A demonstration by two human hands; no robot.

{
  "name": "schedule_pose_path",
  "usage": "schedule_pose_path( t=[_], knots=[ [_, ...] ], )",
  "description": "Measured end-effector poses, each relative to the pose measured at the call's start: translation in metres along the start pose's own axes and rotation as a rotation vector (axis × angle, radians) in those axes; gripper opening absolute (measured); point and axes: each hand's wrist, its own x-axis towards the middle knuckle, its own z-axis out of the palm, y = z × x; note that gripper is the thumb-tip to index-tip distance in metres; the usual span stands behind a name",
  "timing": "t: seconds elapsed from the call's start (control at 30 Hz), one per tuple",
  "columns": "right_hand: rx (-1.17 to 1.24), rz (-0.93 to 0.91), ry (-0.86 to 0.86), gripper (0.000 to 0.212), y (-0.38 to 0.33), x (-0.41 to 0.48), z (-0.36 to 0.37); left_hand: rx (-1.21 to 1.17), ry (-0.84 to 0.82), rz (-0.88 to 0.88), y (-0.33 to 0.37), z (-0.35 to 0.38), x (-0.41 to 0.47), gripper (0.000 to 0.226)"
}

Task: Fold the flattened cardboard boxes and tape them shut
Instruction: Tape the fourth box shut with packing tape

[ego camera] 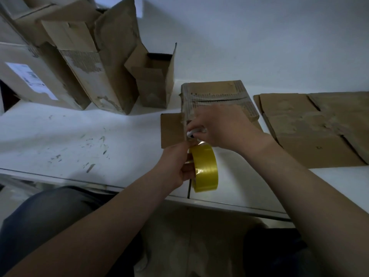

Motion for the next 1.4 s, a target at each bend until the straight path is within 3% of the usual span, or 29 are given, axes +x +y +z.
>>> schedule_pose_path(
  t=[0.4, 0.57, 0.73, 0.87, 1.0, 1.13, 1.23, 1.3, 1.4],
  knots=[
    [0.298, 0.065, -0.116, 0.020, 0.036, -0.023, 0.001, 0.050, 0.029, 0.019, 0.004, -0.003, -0.002, 0.015],
    [0.621, 0.171, 0.057, 0.019, 0.033, -0.027, -0.003, 0.365, 0.053, 0.147, 0.020, -0.020, -0.006, 0.019],
    [0.791, 0.362, 0.376, 0.012, 0.039, -0.014, 0.003, 0.644, 0.124, 0.259, 0.048, -0.044, -0.010, 0.015],
    [0.690, 0.479, 0.516, 0.008, 0.052, -0.001, 0.015, 0.777, 0.174, 0.319, 0.063, -0.059, -0.009, 0.018],
    [0.439, 0.602, 0.393, 0.009, 0.067, 0.004, 0.028, 0.749, 0.208, 0.367, 0.082, -0.063, -0.002, 0.022],
    [0.129, 0.391, 0.477, 0.027, 0.053, 0.003, 0.023, 0.718, 0.219, 0.391, 0.099, -0.065, 0.012, 0.024],
    [0.014, 0.207, 0.390, 0.045, 0.028, 0.007, 0.029, 0.727, 0.221, 0.410, 0.105, -0.065, 0.022, 0.019],
    [-0.093, 0.170, 0.333, 0.057, 0.020, 0.009, 0.041, 0.725, 0.215, 0.417, 0.108, -0.063, 0.026, 0.018],
    [-0.190, 0.166, 0.328, 0.059, 0.026, 0.008, 0.053, 0.723, 0.193, 0.427, 0.110, -0.061, 0.030, 0.017]
  ],
)
